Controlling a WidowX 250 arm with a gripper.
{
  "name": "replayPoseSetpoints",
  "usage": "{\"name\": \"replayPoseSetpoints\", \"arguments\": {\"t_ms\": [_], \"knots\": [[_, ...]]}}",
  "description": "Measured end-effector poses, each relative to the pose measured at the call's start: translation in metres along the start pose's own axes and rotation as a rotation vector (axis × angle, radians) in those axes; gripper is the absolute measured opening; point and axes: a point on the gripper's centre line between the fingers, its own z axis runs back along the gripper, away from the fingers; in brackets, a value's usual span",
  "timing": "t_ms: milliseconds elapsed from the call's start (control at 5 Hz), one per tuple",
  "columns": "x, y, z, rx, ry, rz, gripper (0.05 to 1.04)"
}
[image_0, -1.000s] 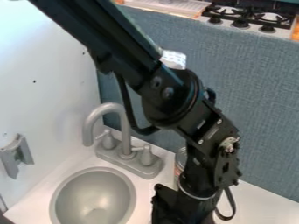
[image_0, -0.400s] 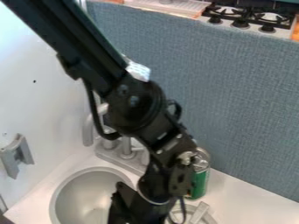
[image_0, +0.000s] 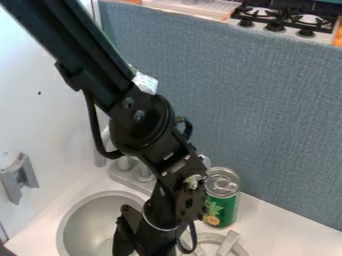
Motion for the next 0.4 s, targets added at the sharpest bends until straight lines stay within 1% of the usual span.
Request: {"name": "replayPoseSetpoints", "arguments": {"t_ms": [200,400], "knots": [[0.004,0.002,-0.009,-0.02,-0.022,0.009,1.001],[0.005,0.002,-0.023,-0.024,-0.004,0.007,1.001]]}}
